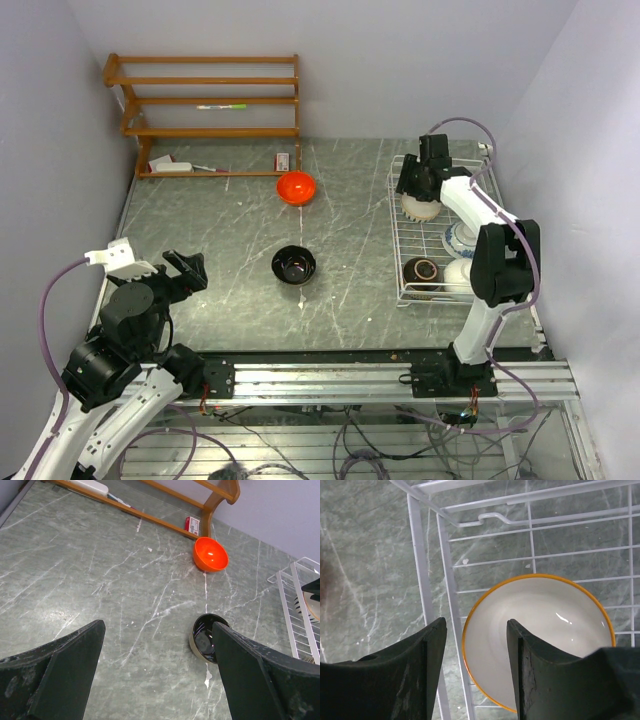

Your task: Load the bowls into the dish rack

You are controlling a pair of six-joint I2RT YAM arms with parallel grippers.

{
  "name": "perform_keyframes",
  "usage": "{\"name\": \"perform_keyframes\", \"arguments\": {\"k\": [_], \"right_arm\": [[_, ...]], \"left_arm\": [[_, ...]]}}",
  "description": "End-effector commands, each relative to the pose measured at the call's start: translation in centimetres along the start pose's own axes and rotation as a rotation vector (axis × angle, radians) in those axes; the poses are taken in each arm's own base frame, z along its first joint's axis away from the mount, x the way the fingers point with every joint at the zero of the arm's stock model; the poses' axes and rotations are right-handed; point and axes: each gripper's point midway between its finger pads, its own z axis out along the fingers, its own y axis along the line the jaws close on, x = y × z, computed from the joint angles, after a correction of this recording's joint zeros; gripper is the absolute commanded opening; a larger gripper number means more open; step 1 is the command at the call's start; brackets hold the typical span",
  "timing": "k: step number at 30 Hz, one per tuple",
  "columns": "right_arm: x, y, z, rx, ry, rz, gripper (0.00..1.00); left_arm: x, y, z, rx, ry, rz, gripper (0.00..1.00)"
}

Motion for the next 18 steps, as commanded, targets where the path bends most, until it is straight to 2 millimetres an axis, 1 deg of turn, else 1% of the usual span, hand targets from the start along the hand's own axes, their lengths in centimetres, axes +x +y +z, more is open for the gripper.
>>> {"name": "perform_keyframes", "arguments": {"k": [1, 5, 8, 14, 18], "right_arm": [[-0.9, -0.7, 0.1, 0.082, -0.032, -0.025, 0.51], [-0.5, -0.9, 0.8, 0.096, -0.021, -0.030, 0.50], [-0.2, -0.8, 1.1, 0.090, -0.021, -0.027, 0.41], [0.2, -0.6, 1.5, 0.089, -0.014, -0.040, 0.40], [0.3, -0.6, 1.4, 0.093, -0.023, -0.039, 0.31]], "left_arm": [[-0.9, -0.3, -0.3, 0.015, -0.026, -0.020, 0.99], [-0.8, -0.4, -0.2, 0.013, -0.021, -0.017, 0.99], [-0.9, -0.3, -0.2, 0.012, -0.024, -0.018, 0.99], [-0.9, -0.3, -0.2, 0.012, -0.024, -0.019, 0.99], [-0.9, -0.3, -0.3, 0.014, -0.027, -0.023, 0.99]]}}
